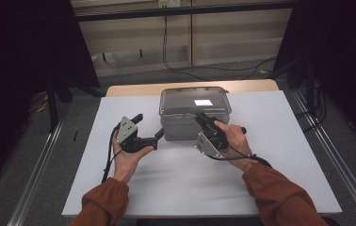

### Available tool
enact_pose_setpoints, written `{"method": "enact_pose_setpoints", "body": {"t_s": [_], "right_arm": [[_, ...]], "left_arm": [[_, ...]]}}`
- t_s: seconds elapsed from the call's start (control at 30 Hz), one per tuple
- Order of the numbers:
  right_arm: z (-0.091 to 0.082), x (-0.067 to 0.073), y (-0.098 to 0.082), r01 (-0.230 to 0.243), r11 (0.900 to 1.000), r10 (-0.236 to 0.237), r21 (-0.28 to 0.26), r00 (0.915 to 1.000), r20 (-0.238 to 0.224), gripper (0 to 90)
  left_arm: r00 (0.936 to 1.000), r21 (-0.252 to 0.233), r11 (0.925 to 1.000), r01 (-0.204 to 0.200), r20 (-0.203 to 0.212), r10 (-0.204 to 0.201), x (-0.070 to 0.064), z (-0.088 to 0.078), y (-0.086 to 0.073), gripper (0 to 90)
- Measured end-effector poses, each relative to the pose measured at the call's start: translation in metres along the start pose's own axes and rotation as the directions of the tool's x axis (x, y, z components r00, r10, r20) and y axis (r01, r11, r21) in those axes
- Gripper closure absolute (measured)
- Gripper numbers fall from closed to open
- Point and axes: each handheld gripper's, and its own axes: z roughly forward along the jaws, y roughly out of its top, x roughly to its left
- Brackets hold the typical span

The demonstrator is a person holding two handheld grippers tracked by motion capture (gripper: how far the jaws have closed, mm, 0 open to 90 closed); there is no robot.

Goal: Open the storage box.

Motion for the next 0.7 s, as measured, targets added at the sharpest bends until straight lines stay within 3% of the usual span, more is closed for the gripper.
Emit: {"method": "enact_pose_setpoints", "body": {"t_s": [0.1, 0.43, 0.53, 0.67, 0.7], "right_arm": [[0.001, -0.004, 0.000, -0.011, 1.000, 0.011, -0.003, 0.9999, 0.006, 79.7], [0.002, -0.008, 0.001, -0.023, 1.000, 0.023, -0.007, 0.9997, 0.012, 79.8], [0.002, -0.010, 0.001, -0.030, 1.000, 0.030, -0.008, 0.9994, 0.016, 79.9], [0.003, -0.013, 0.002, -0.029, 1.000, 0.029, -0.010, 0.9995, 0.015, 80.0], [0.003, -0.014, 0.002, -0.027, 1.000, 0.028, -0.009, 0.9995, 0.015, 80.2]], "left_arm": [[0.9998, -0.007, 0.9998, -0.021, -0.007, 0.021, 0.001, 0.005, 0.002, 3.7], [0.9993, -0.014, 0.9998, -0.018, -0.035, 0.017, 0.012, 0.025, 0.001, 6.0], [0.9980, -0.029, 0.9983, -0.050, -0.040, 0.049, 0.013, 0.033, 0.007, 9.2], [0.9981, -0.025, 0.9984, -0.051, -0.035, 0.050, 0.013, 0.040, 0.014, 11.0], [0.9955, -0.028, 0.9956, -0.090, -0.034, 0.089, 0.013, 0.043, 0.019, 12.0]]}}
